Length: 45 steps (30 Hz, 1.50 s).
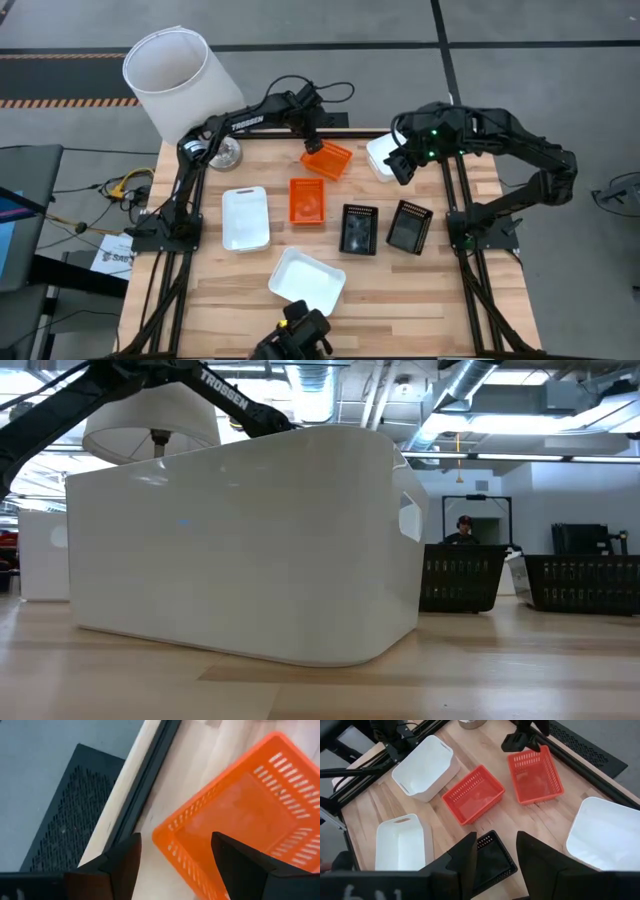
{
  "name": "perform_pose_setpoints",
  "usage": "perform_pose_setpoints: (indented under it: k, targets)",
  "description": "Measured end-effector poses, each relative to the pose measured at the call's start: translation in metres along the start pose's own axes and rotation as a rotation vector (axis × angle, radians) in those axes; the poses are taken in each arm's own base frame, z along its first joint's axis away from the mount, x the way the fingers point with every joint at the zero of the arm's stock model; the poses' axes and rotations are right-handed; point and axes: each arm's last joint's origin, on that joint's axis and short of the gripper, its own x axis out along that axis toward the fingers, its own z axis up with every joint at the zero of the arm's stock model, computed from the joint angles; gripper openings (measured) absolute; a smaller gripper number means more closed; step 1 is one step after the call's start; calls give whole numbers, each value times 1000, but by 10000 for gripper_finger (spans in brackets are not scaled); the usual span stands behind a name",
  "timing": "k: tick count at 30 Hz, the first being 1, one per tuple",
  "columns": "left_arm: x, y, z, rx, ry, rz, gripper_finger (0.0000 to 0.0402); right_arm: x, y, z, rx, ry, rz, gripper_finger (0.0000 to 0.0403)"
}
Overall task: Stack baskets by color
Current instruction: Stack the bottom orange bin on top of the top orange bin
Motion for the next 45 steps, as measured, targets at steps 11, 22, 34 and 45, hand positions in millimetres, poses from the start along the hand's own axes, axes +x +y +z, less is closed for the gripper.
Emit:
perform_pose_setpoints:
  k: [11, 22, 34, 45]
  targets:
    - [0, 4, 3, 48, -34, 15, 229, 0, 1, -1, -1, 2, 0, 157]
    - [18, 4, -10, -5, 100, 56, 229, 0, 1, -1, 10, 1, 0, 153]
    - [28, 4, -18, -121, 173, 81, 171, 0, 2, -2, 4, 4, 6, 147]
    - [25, 3, -17, -139, 173, 71, 9, -1, 6, -4, -21, 12, 18, 142]
